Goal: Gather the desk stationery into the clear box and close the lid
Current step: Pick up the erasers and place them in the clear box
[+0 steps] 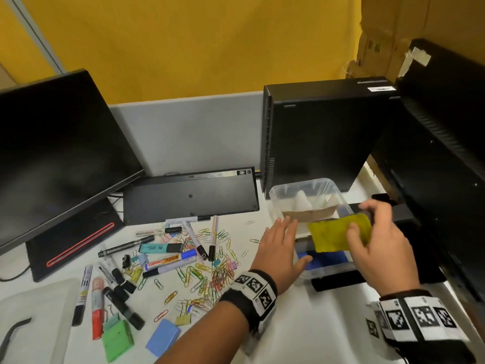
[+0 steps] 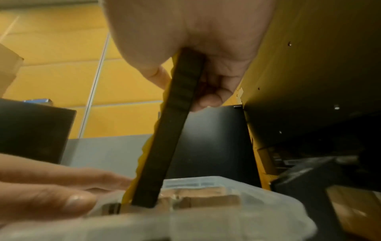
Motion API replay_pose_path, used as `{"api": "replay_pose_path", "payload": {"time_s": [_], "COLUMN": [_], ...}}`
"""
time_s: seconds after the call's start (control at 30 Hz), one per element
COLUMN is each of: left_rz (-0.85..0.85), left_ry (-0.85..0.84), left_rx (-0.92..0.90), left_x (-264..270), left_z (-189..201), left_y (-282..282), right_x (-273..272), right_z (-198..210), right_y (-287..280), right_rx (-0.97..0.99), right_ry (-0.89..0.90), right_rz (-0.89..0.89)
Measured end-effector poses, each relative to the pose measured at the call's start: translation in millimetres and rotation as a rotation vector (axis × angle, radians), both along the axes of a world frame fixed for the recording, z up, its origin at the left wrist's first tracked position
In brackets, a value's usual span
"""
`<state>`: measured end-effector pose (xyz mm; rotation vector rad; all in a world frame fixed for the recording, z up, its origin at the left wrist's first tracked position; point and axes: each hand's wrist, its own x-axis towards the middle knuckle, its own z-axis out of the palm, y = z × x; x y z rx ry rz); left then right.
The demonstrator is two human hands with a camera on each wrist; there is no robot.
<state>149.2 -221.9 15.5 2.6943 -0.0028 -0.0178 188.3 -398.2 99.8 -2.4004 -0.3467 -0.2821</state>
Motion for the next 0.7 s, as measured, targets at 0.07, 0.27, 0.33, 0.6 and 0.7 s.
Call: {"api": "replay_pose_path", "payload": {"time_s": [0.07, 0.27, 0.33, 0.6, 0.7], "left_rz": [-0.035, -0.03, -0.031, -0.019, -0.017], "left_ry": [0.033, -0.018, -0.018, -0.035, -0.041], "left_rx": [0.021, -0.032, -0.033, -0.054, -0.06], "left_x": [-0.1, -2.1, -1.9, -1.7, -1.9], "left_z": [-8.2, -24.6, -27.1, -31.0, -32.3], "left_y": [-1.0, -3.5, -3.7, -3.8, -4.3], "right_x": [-0.6, 22.5, 39.4, 54.7, 48.6], "right_z": [-2.8, -36.9, -54.4, -71.5, -78.0], "right_y": [-6.6, -6.4, -8.7, 7.4, 14.1], "right_rx": [-0.1, -0.06, 0.054, -0.369, -0.44], "right_ry": [0.012, 0.352, 0.504, 0.502, 0.392], "right_rz": [0.019, 0.146, 0.148, -0.107, -0.099]}}
